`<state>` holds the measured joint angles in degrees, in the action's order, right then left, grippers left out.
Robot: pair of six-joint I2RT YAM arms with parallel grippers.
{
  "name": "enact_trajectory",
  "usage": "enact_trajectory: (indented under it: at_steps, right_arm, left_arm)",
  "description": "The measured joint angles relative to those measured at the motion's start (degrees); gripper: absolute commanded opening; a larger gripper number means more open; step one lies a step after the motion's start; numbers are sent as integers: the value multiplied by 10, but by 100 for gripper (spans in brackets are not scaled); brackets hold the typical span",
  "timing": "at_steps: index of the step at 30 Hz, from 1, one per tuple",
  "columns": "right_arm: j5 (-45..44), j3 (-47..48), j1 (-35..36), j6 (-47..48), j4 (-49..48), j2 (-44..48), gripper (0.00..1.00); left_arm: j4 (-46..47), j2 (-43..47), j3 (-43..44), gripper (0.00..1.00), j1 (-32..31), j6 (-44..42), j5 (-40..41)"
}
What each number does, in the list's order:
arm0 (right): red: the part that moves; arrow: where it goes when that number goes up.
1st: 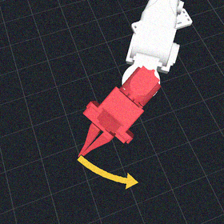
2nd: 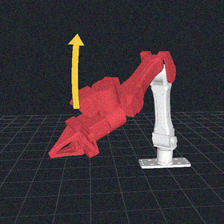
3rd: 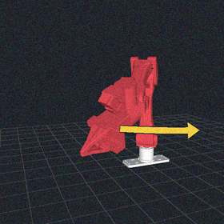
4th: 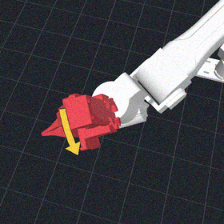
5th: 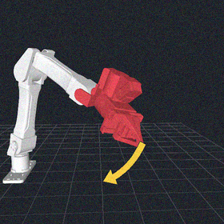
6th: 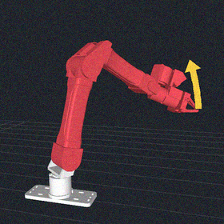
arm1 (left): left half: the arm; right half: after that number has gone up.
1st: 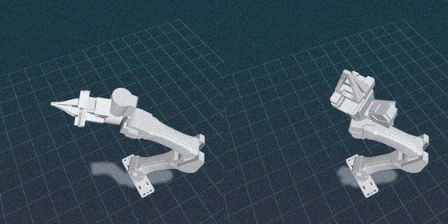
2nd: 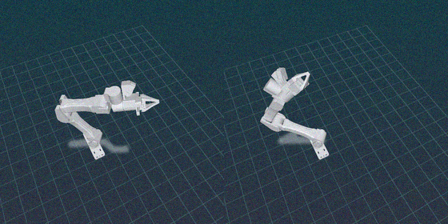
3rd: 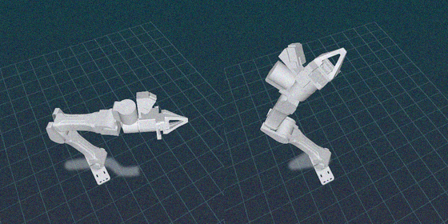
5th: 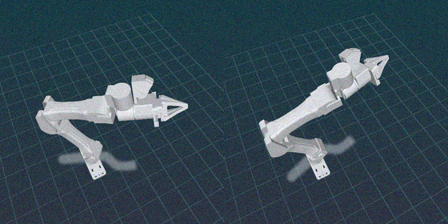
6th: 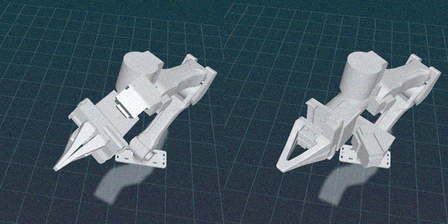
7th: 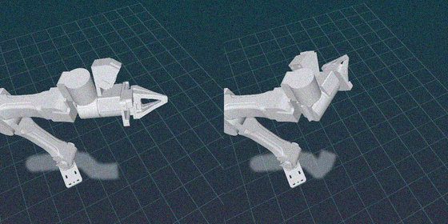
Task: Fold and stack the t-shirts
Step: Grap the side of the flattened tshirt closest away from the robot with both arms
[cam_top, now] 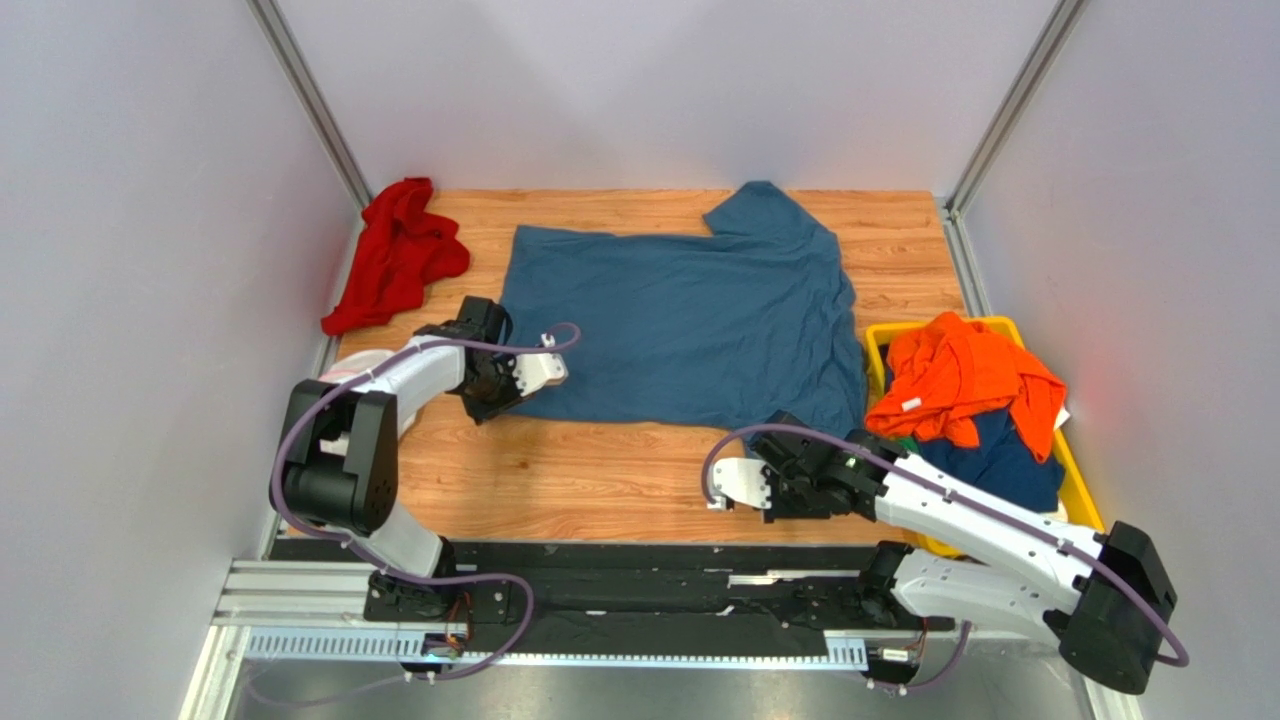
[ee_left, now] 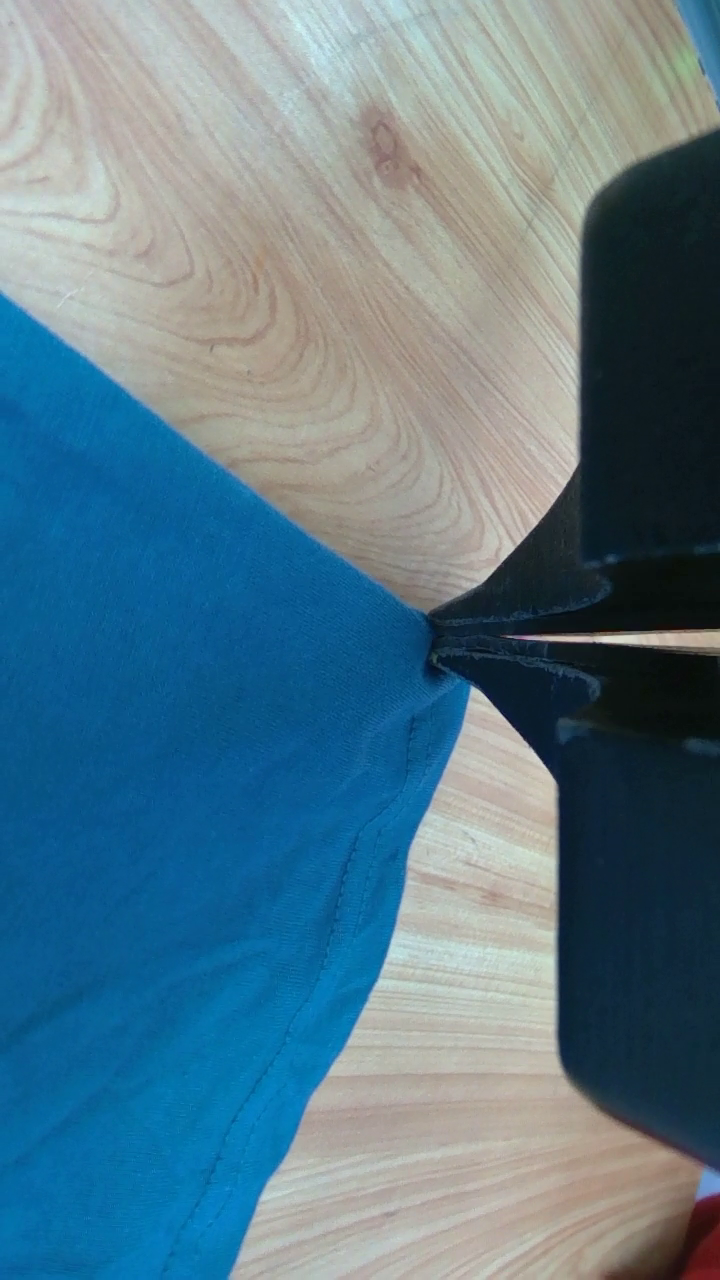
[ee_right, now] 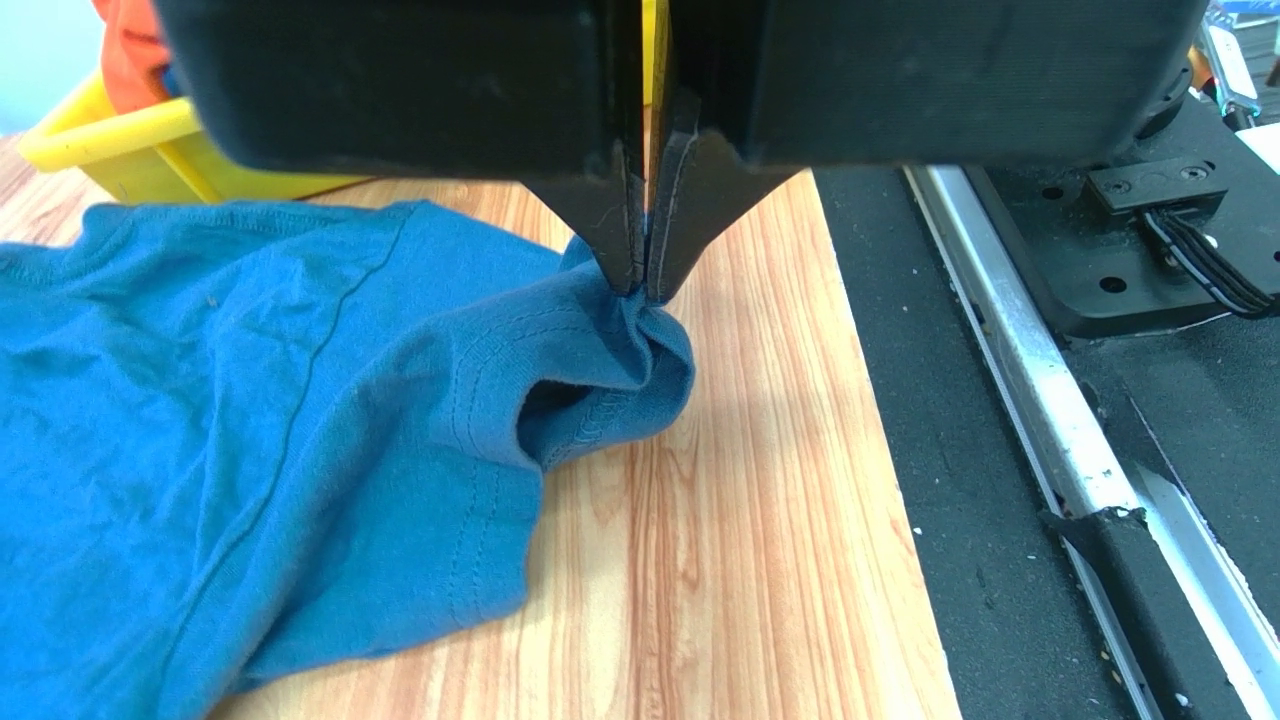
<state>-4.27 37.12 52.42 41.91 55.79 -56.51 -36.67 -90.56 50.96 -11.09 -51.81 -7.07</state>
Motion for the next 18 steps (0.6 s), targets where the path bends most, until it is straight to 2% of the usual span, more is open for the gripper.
enact_trajectory:
  at_steps: [10, 18]
  right_arm:
    - [-17, 38, 0, -30, 27, 39, 0]
    - [-12, 93, -17, -64, 53, 67, 0]
  left_arm:
    - [8, 22, -15, 0, 0, 7, 0]
    - [-3, 152, -47, 0, 0, 21, -9]
